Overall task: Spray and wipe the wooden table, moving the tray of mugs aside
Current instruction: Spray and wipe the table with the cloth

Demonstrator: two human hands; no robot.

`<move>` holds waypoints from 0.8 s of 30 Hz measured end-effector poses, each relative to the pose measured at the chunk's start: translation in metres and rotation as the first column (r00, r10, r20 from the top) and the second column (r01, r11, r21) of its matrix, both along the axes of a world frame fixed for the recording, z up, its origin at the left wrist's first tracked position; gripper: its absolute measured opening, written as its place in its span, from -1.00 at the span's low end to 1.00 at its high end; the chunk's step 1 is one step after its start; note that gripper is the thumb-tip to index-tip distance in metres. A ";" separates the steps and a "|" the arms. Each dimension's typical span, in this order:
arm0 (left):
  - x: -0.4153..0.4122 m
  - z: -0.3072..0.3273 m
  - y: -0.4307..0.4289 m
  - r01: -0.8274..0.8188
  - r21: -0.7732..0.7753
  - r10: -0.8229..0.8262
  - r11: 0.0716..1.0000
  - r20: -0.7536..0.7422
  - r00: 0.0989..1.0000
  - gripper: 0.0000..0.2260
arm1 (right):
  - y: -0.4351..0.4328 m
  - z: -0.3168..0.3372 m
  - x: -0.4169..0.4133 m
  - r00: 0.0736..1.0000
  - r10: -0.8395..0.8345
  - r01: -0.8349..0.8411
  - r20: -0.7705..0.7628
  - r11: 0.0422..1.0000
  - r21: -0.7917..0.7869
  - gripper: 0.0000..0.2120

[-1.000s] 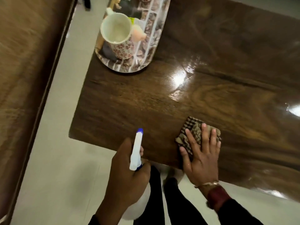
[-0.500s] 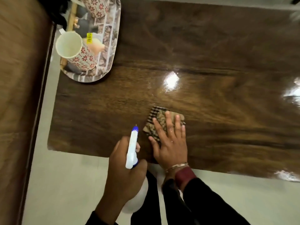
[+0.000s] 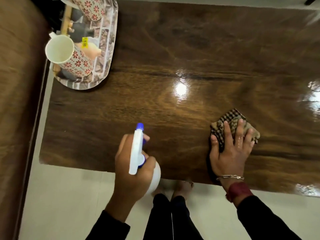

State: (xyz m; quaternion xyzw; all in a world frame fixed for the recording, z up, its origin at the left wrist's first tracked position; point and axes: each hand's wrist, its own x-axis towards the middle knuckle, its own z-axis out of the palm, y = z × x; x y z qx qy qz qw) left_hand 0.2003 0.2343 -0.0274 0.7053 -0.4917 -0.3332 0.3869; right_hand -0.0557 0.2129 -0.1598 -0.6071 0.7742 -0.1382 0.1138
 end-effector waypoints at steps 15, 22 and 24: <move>0.126 -0.039 -0.001 -0.373 0.037 0.360 0.927 0.193 0.913 -0.50 | 0.042 0.018 0.203 0.862 0.480 -0.496 0.161 0.865 0.079 -0.43; 0.132 -0.055 0.009 -0.274 0.126 0.245 0.953 0.205 0.948 -0.32 | 0.043 0.013 0.214 0.860 0.509 -0.509 0.036 0.852 0.127 -0.40; 0.126 -0.052 0.010 -0.262 0.086 0.231 0.961 0.266 0.936 -0.37 | 0.042 0.015 0.213 0.855 0.518 -0.516 0.032 0.843 0.152 -0.37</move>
